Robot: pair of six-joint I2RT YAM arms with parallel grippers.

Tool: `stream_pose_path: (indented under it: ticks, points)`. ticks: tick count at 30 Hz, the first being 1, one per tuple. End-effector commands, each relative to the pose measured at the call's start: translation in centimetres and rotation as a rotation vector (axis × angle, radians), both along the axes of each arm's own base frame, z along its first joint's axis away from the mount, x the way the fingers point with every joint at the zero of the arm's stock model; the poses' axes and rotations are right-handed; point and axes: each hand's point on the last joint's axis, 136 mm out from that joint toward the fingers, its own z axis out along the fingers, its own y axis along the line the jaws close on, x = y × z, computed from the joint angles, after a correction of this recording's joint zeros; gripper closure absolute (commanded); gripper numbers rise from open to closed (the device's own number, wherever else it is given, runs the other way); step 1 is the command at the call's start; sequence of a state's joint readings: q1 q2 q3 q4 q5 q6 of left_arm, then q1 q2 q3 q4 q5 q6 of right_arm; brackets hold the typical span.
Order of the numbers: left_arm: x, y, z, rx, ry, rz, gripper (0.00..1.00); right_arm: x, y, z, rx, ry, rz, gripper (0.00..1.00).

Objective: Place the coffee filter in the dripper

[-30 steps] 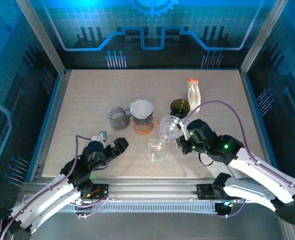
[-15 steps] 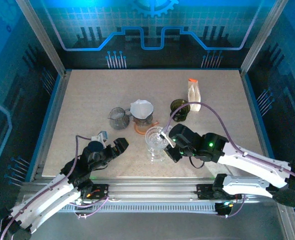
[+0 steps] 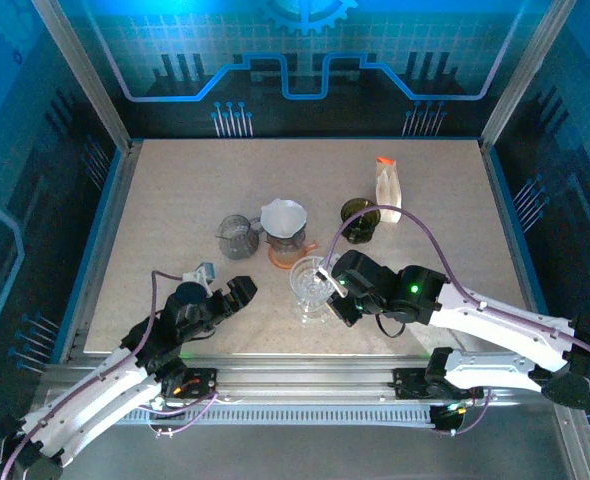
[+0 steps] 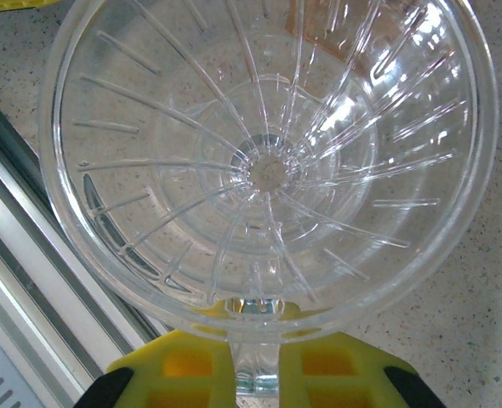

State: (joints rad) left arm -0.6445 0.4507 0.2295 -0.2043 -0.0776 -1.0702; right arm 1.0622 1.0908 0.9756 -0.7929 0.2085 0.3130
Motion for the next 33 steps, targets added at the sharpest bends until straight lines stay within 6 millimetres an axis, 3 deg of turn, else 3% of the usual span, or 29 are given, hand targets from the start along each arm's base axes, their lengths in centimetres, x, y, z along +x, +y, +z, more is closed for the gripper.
stream_pose_path:
  ticks: [1,15,18,22,28,33]
  points:
    - [-0.1,-0.3,1.1,-0.001,-0.025,-0.023,0.01,-0.1,0.5,0.4,0.017,-0.012,0.007,0.9]
    - [-0.1,-0.3,1.1,0.0,-0.024,-0.022,0.01,0.0,0.1,-1.1,-0.017,0.008,-0.013,0.85]
    - [-0.1,-0.3,1.1,0.0,-0.025,-0.022,0.01,0.0,0.0,-1.1,-0.013,0.007,-0.017,0.73]
    - [-0.1,-0.3,1.2,-0.001,-0.026,-0.024,0.01,0.1,0.0,-0.7,0.002,-0.005,-0.019,0.46]
    - [-0.1,-0.4,1.4,-0.004,-0.027,-0.026,0.01,0.3,0.0,0.2,0.035,-0.029,-0.026,0.31]
    - [-0.1,-0.4,1.6,-0.004,-0.03,-0.028,0.01,0.5,-0.5,1.7,0.079,-0.052,-0.044,0.25]
